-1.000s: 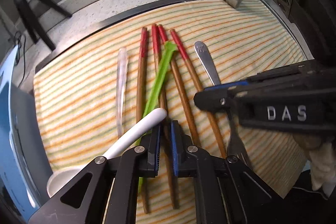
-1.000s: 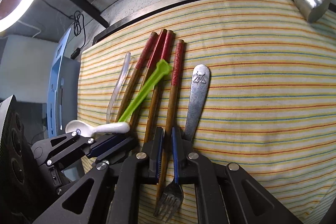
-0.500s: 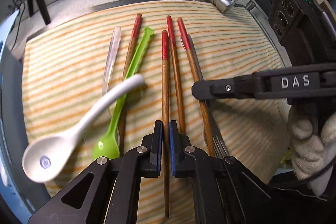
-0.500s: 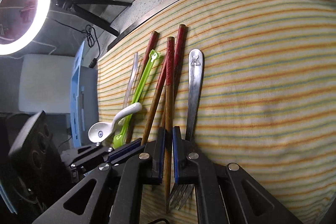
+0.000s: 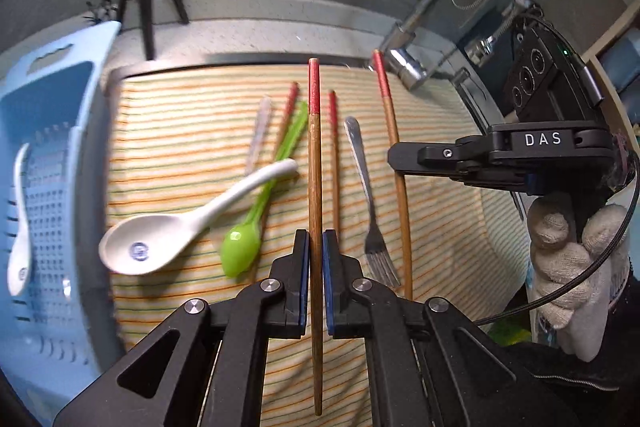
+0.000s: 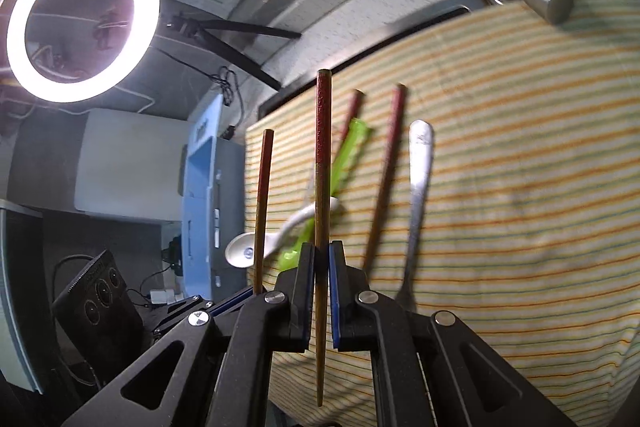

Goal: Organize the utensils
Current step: 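Lift one chopstick in each gripper and carry both into the blue basket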

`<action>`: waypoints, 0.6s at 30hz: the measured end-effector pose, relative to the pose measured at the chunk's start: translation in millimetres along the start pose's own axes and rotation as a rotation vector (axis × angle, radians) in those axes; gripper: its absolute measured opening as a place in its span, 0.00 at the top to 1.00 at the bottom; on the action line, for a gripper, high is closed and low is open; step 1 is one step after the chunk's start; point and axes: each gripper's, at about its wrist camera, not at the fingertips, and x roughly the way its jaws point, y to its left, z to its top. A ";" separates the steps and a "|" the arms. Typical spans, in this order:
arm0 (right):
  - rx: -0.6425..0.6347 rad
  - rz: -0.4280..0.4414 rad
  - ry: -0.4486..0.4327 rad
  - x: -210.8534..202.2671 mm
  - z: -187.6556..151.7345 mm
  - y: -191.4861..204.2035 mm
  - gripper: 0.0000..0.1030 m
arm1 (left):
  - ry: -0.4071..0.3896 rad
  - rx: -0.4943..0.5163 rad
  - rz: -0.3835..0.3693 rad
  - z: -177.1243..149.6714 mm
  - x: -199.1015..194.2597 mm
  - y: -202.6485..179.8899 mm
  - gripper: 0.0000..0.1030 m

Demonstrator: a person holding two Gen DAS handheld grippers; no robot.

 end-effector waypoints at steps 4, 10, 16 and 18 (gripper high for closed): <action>-0.037 0.022 -0.002 7.1 4.5 28.6 0.94 | -0.052 -0.038 0.037 -0.3 -25.6 25.8 0.95; -0.125 0.048 0.021 34.0 6.4 84.0 0.94 | -0.117 -0.092 0.132 1.8 -59.9 68.5 0.95; -0.188 0.056 0.052 80.2 5.7 140.2 0.94 | -0.123 -0.130 0.239 2.8 -79.2 121.2 0.95; -0.194 0.054 0.061 97.5 6.4 155.4 0.94 | -0.113 -0.131 0.273 3.1 -79.8 136.4 0.95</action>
